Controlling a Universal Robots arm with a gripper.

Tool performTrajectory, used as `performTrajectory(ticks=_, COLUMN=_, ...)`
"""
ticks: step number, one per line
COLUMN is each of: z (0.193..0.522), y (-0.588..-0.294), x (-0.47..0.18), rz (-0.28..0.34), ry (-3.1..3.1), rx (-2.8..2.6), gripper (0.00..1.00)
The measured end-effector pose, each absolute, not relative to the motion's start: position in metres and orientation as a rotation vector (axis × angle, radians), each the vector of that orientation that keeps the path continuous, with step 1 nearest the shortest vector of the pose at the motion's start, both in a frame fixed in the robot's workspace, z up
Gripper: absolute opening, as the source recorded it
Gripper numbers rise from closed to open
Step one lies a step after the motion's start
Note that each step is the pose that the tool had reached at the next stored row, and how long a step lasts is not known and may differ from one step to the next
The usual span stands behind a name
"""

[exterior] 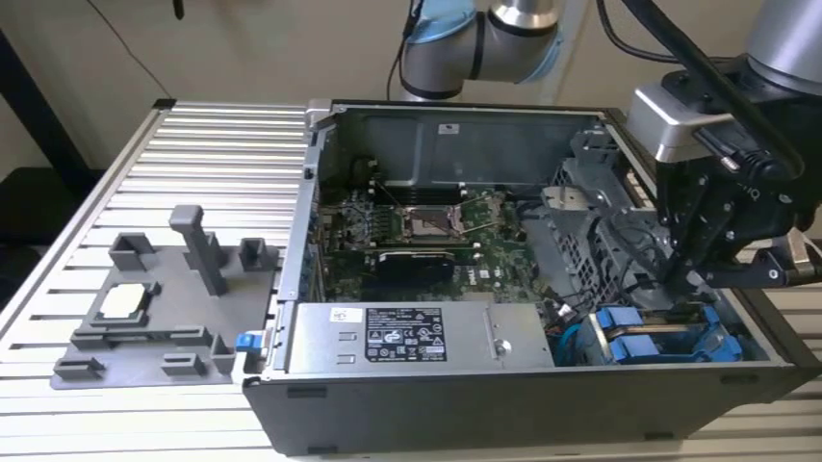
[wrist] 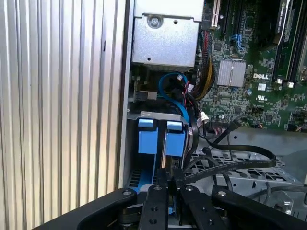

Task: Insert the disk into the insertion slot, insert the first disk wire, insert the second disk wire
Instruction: 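Insert the second disk wire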

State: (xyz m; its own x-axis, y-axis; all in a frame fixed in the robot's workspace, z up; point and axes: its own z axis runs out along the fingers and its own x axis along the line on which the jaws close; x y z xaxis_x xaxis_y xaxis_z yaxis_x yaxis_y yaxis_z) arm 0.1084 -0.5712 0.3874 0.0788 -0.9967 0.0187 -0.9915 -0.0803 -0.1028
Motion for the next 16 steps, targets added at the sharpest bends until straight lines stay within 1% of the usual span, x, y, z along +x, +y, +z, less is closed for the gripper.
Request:
performTrajectory(ticks=9, z=0.387, y=-0.572, x=0.108, rz=0.037, ry=2.020, rx=-2.166, gripper=0.16)
performTrajectory(ticks=12, z=0.387, y=-0.573, x=0.111, rz=0.066, ry=2.020, rx=-2.161, gripper=0.16)
performTrajectory(ticks=16, z=0.387, y=-0.573, x=0.120, rz=0.126, ry=2.049, rx=-2.182, gripper=0.16)
